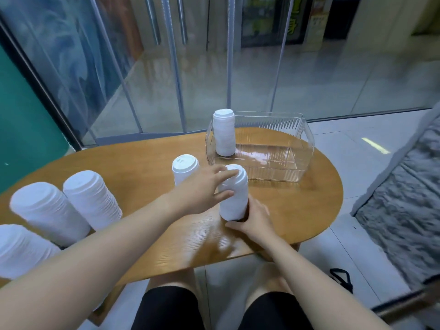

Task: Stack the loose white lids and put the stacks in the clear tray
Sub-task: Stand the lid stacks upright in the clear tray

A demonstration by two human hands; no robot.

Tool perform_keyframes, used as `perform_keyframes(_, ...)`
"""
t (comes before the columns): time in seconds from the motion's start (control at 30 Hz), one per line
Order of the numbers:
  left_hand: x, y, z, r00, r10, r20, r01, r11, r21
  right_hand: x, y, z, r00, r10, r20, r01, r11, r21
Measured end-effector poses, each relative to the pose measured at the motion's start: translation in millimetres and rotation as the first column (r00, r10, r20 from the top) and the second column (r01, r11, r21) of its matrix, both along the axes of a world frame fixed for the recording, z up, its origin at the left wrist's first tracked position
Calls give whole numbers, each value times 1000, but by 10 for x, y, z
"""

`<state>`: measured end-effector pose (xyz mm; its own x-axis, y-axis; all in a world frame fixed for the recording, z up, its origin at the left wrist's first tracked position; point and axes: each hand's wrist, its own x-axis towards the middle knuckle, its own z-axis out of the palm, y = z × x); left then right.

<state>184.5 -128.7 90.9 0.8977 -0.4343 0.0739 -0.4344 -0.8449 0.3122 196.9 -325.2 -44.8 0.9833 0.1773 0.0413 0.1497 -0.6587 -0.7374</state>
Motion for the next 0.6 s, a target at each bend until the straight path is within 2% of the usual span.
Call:
perform_keyframes(0.17, -40, -9, 15, 1000, 0, 13, 0, 1000, -13, 31, 57, -19, 999, -34, 29, 31, 997, 75)
perform_keyframes(0.37, 8, 57, 119, 1000, -2, -23, 1, 999, -32, 47, 33, -8, 1000, -2, 26, 0, 998, 59)
perform_keyframes(0.6, 182, 113, 363, 997, -21, 79, 27, 997, -78, 212, -96, 350, 997, 23, 70, -30, 995, 91)
